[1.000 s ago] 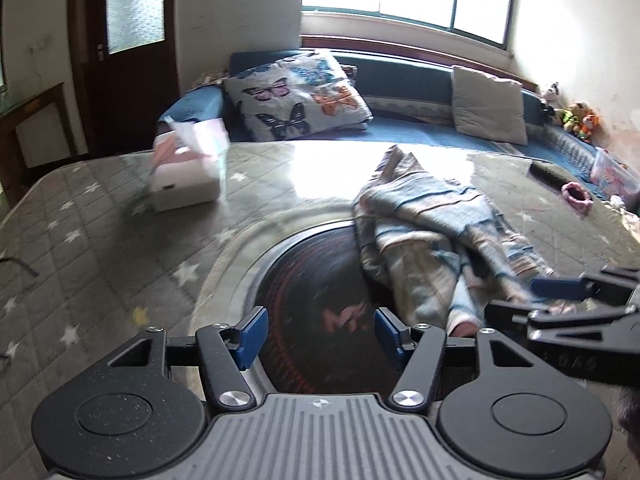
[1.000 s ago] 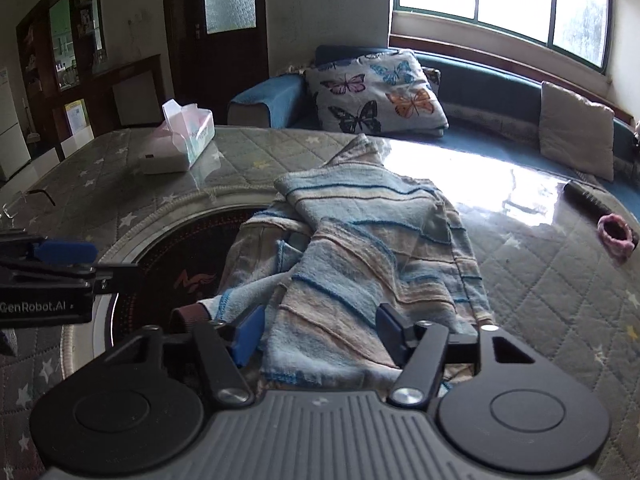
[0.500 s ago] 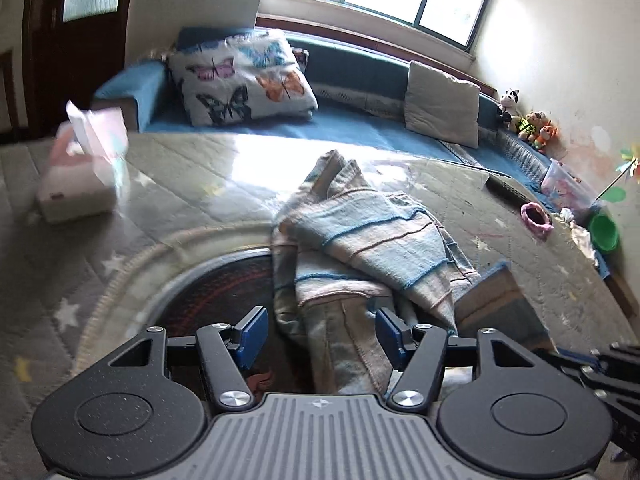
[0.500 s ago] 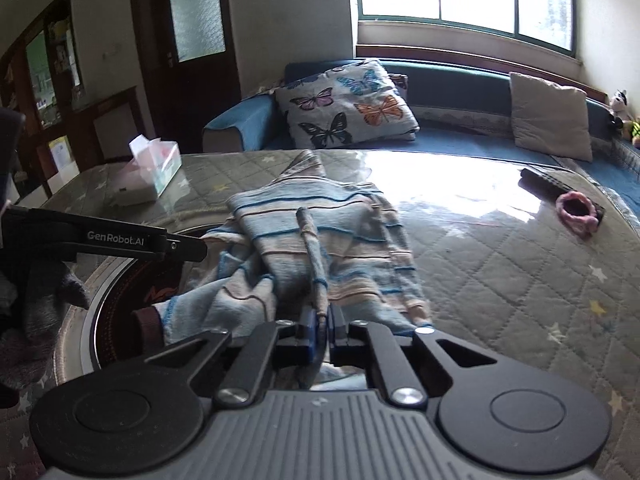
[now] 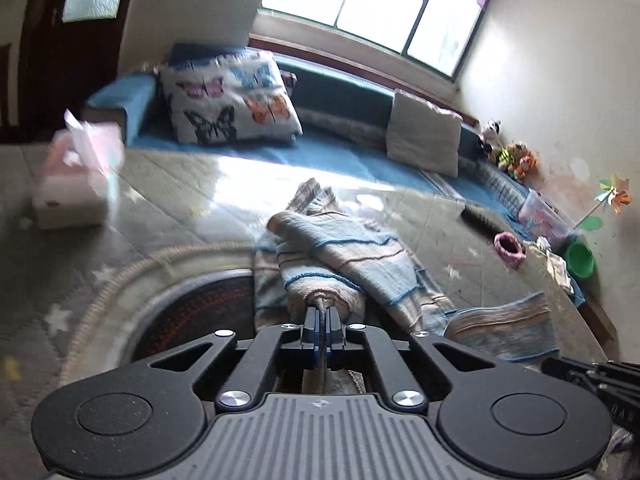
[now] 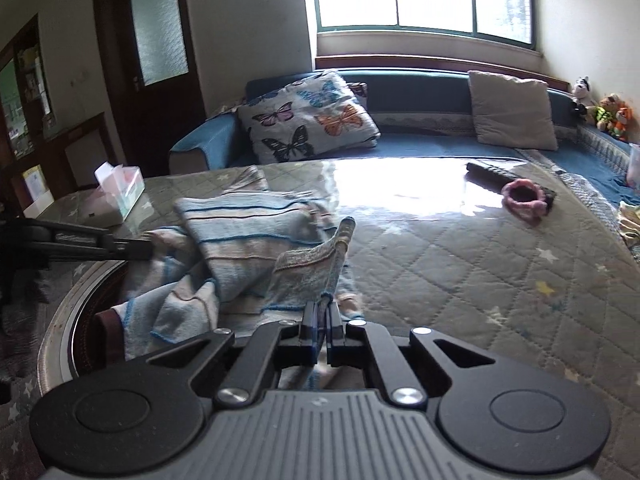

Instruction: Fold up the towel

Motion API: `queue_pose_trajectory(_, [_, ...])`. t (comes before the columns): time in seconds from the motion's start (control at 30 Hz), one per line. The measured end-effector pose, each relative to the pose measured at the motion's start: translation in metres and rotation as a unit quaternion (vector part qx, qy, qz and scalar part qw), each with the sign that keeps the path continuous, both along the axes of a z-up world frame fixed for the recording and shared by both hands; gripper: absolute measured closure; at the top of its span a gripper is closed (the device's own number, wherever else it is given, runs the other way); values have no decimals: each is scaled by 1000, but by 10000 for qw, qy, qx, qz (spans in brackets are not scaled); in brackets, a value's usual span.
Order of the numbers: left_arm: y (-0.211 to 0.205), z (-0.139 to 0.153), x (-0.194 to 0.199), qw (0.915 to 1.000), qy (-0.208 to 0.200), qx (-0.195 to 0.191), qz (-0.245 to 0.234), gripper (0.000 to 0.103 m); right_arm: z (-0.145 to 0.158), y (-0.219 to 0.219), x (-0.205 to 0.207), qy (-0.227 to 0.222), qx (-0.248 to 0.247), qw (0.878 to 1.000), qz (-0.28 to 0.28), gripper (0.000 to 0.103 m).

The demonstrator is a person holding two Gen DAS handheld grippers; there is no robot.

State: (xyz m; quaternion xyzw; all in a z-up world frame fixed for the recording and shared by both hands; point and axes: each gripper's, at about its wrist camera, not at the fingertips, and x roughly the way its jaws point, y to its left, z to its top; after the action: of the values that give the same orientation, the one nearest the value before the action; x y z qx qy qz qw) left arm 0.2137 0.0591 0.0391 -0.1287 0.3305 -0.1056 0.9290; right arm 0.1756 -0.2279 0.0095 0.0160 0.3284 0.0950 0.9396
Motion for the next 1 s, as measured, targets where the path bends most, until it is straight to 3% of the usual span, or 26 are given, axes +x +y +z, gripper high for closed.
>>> queue_pose_trajectory(0.37, [47,41,-116,9960,-322,109,827,101,20,-70,-53,-314,248,9967,-711,101])
queue_pose_trajectory(0.53, [66,38,-177,9927,-54,107,1199,101,20,-91,-90,-233,268,9960,-817,101])
queue_pose_trajectory(0.73, [82,18,-214,9875,609,186,1442,100,15,-105,-107,-77,178,9959,-886,101])
queue_pose_trajectory(0.87, [88,21,-210,9862,578,344,1511,95,16,-104,-98,-40,160,9969,-767,98])
queue_pose_trajectory(1.0, [94,24,-205,9847,547,502,1579,74,23,-88,-80,-71,57,9989,-452,96])
